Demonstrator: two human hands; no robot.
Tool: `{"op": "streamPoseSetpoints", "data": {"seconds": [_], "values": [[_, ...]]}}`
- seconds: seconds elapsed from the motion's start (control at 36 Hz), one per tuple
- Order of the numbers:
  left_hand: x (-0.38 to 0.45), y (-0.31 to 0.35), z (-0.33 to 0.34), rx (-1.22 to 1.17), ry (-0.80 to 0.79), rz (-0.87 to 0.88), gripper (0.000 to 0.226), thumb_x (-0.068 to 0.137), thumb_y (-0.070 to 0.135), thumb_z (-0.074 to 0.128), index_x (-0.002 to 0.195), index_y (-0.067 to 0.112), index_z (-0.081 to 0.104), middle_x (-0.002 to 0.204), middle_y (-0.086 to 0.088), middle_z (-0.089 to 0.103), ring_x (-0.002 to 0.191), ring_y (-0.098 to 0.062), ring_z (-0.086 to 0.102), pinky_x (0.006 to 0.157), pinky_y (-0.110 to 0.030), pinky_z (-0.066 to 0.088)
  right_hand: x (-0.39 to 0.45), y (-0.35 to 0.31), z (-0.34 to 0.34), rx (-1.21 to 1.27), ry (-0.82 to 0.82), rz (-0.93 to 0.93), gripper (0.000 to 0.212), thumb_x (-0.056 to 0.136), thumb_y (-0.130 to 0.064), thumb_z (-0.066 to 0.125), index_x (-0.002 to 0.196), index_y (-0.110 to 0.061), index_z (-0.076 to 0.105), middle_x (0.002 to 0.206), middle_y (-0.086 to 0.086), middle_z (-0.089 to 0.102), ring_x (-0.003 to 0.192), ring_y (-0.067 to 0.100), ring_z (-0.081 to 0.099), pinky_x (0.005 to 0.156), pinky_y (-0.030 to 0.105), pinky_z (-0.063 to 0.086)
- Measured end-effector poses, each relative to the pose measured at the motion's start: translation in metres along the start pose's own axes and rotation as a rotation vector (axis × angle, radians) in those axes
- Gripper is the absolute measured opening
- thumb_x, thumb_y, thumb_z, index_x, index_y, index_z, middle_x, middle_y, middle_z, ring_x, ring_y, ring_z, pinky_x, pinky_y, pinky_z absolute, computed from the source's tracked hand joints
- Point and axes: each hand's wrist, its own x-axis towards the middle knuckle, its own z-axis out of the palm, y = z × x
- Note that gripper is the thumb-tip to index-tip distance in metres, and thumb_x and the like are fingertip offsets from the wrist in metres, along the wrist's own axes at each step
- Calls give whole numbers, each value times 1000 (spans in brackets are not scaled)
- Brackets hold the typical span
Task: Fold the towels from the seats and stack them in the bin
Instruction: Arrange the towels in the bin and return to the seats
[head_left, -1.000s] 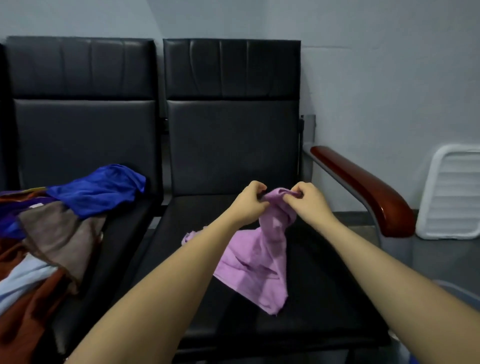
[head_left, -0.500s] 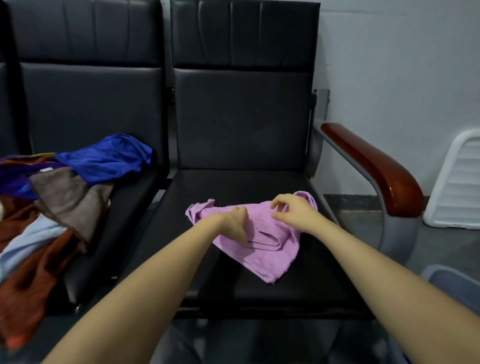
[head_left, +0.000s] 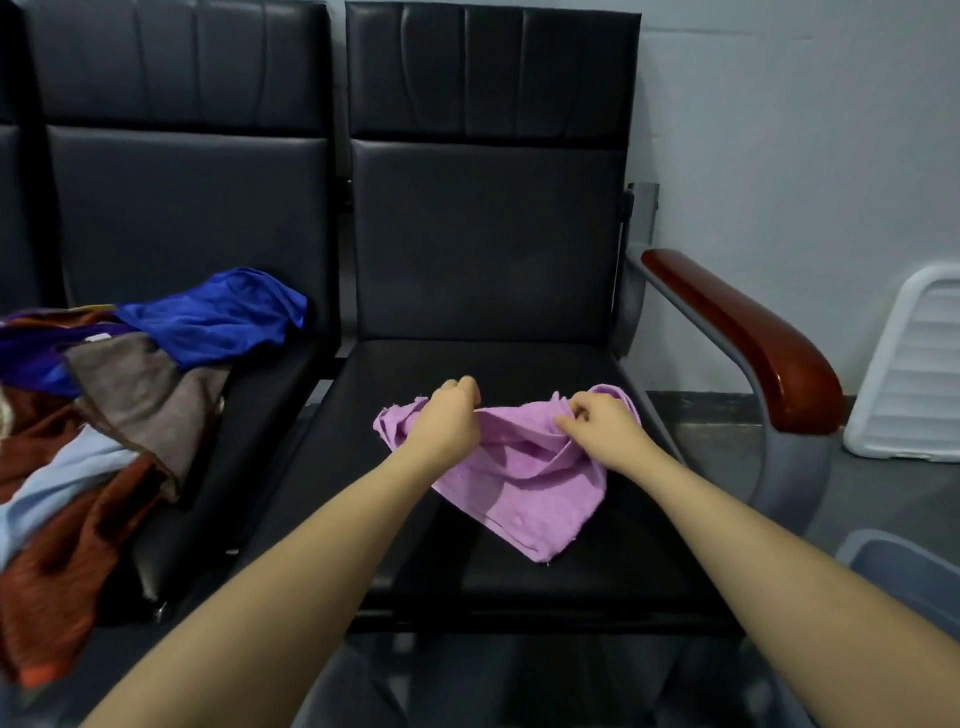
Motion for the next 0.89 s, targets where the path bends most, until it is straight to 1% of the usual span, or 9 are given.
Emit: {"op": "streamPoseSetpoints", "data": {"seconds": [0.08, 0.14, 0.25, 0.33, 0.39, 0.56, 0.64, 0.81, 0.89], "values": [[-3, 3, 0, -77, -105, 39, 33, 91, 10, 53, 123, 11, 46, 120, -6, 46, 92, -16, 47, 76, -27, 41, -4, 0, 3, 154, -74, 20, 10, 89, -12, 58, 82, -16, 51, 63, -1, 57, 60, 11, 54, 65, 27, 47], [-8, 5, 5, -80, -151, 62, 34, 89, 13, 56, 121, 12, 45, 121, -8, 42, 91, -19, 50, 77, -30, 45, -9, 4, 6, 194, -133, 31, 13, 87, -9, 58, 87, -17, 48, 70, 2, 62, 68, 13, 59, 74, 31, 50], [-25, 14, 19, 66, -115, 223, 32, 85, 36, 64, 105, 14, 53, 112, -5, 39, 104, -25, 40, 87, -34, 35, -20, 17, 3, 25, -249, -78, 14, 84, -10, 58, 82, -23, 53, 89, -2, 64, 86, 16, 59, 83, 31, 49], [-41, 24, 29, 108, -357, 247, 42, 78, 62, 61, 94, 23, 56, 104, 0, 37, 103, -24, 33, 94, -42, 28, -27, 26, 3, -197, -256, -152, 13, 79, -17, 61, 88, -28, 63, 98, -14, 66, 97, 8, 56, 97, 32, 37], [-47, 26, 36, 191, -417, 260, 48, 75, 68, 61, 96, 25, 54, 109, -1, 36, 105, -25, 33, 97, -44, 29, -31, 27, 4, -209, -228, -159, 17, 82, -20, 62, 96, -28, 65, 107, -15, 65, 105, 7, 53, 103, 35, 31], [-45, 32, 45, 311, -267, 271, 40, 86, 51, 55, 111, 19, 60, 127, -7, 40, 120, -31, 34, 103, -46, 25, -35, 34, 8, -113, -265, -108, 33, 88, -18, 58, 117, -33, 63, 129, -13, 58, 121, 13, 50, 109, 30, 33], [-40, 26, 44, 381, -250, 268, 36, 92, 43, 48, 115, 18, 59, 133, -7, 41, 126, -31, 31, 105, -47, 22, -34, 32, 11, -51, -301, -91, 40, 89, -12, 52, 123, -31, 61, 142, -13, 48, 132, 13, 41, 114, 28, 26], [-24, -6, 21, 635, -182, 256, 42, 92, 42, 49, 129, 22, 54, 143, -11, 32, 134, -34, 26, 109, -48, 19, -24, 13, 24, -255, -374, -140, 53, 93, -14, 45, 139, -40, 43, 154, -18, 25, 144, 6, 15, 114, 39, 1], [-16, -25, 12, 728, -145, 231, 39, 93, 36, 51, 131, 26, 53, 143, -10, 32, 129, -34, 30, 106, -43, 23, -20, 7, 29, -352, -287, -210, 46, 91, -17, 46, 134, -35, 48, 148, -16, 38, 140, 12, 25, 112, 39, 6]]}}
